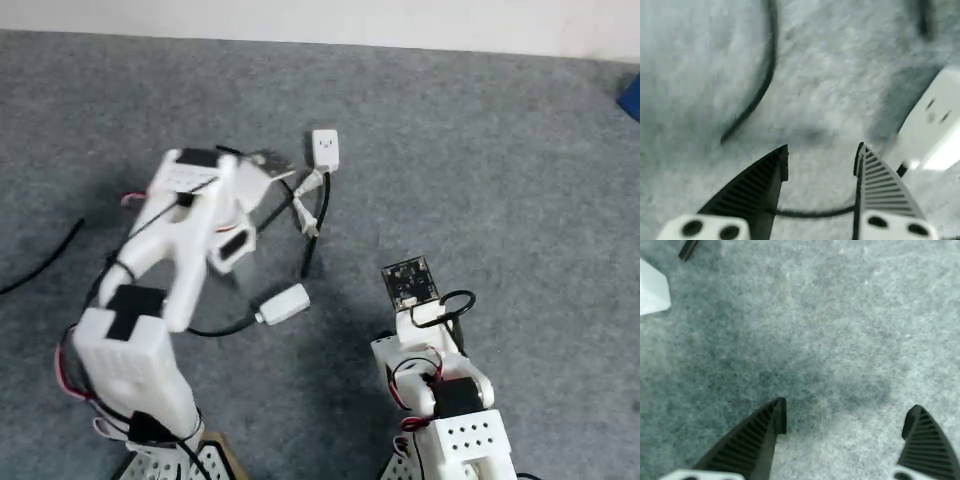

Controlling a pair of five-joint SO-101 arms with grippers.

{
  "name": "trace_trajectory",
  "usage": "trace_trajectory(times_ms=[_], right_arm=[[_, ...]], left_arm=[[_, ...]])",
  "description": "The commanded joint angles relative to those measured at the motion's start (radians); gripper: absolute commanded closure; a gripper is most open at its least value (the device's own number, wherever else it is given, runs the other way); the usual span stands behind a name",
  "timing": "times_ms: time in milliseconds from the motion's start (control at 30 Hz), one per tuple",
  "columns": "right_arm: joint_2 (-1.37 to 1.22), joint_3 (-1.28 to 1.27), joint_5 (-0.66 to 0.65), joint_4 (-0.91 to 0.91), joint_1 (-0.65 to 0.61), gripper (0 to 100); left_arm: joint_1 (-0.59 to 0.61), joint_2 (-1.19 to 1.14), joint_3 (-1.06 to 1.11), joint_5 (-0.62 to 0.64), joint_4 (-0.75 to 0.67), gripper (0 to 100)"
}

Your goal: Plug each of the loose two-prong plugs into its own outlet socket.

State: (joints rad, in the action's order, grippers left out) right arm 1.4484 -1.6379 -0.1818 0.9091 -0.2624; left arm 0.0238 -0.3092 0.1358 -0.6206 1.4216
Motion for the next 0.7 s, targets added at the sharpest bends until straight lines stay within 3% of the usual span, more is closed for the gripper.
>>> trace_trajectory(times_ms=[0, 267, 667], right_arm=[[-0.004, 0.044, -0.008, -0.016, -0.010, 63.5], [-0.004, 0.044, -0.008, -0.015, -0.010, 63.5], [-0.005, 0.042, -0.008, -0.019, -0.015, 63.5]], left_arm=[[0.131, 0.102, 0.114, -0.117, -0.051, 80], [0.364, 0.166, 0.441, -0.325, -0.241, 81], [0.881, 0.381, 0.441, -0.652, -0.267, 81]])
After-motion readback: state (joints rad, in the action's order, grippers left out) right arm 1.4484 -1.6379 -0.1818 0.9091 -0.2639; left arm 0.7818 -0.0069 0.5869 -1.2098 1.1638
